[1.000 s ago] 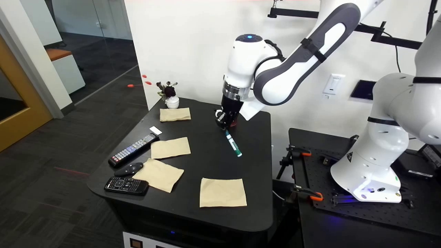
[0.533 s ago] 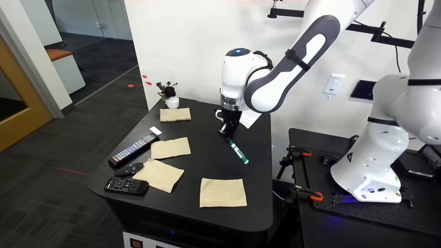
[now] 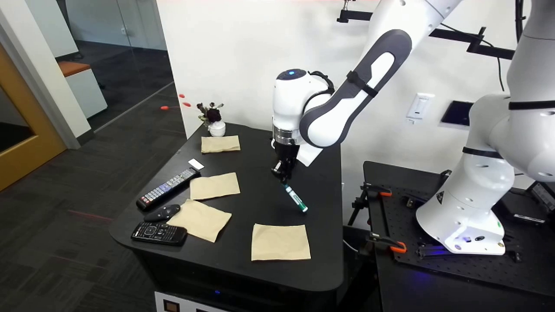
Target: Take the marker out of the maroon mug
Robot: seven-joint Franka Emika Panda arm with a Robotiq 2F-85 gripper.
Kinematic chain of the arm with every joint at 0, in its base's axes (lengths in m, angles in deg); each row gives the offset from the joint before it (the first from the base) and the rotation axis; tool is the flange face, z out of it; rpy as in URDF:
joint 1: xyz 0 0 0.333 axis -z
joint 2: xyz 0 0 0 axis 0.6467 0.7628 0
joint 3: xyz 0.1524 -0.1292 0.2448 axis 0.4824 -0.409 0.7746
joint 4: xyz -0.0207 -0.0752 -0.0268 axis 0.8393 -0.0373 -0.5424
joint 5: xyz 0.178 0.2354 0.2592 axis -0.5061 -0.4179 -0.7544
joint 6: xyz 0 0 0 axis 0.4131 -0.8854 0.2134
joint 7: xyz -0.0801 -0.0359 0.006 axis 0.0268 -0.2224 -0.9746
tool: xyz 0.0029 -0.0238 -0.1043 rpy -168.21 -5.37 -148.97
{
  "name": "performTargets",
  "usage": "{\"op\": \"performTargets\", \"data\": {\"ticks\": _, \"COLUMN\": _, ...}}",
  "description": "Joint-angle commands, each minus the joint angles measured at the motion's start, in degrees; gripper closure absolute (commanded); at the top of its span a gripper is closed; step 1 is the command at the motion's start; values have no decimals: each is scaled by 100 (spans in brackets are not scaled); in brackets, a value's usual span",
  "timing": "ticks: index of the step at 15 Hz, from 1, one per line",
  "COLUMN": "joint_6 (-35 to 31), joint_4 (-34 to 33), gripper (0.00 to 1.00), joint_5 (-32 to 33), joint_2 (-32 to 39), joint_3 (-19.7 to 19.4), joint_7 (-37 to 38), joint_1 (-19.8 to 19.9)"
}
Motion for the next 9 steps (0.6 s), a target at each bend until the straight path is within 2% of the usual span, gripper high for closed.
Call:
{"op": "performTargets", "data": {"ticks": 1, "joint_6": 234, "joint_4": -213, "gripper": 39, "joint_5": -22, "joint_2": 80, "joint_3": -12, "joint_7": -96, "joint_1": -13}}
{"op": "performTargets", "data": {"ticks": 6, "joint_6": 258, "joint_4": -279, "gripper": 2, "joint_5": -38, "joint_2": 86, "joint_3": -8, "joint_7": -106, "joint_1": -10}}
{"op": "performTargets", "data": {"ticks": 9, "joint_6": 269, "joint_4": -295, "gripper": 0, "joint_5": -41, "joint_2": 72, "joint_3": -5, "joint_7": -107, "joint_1": -8}}
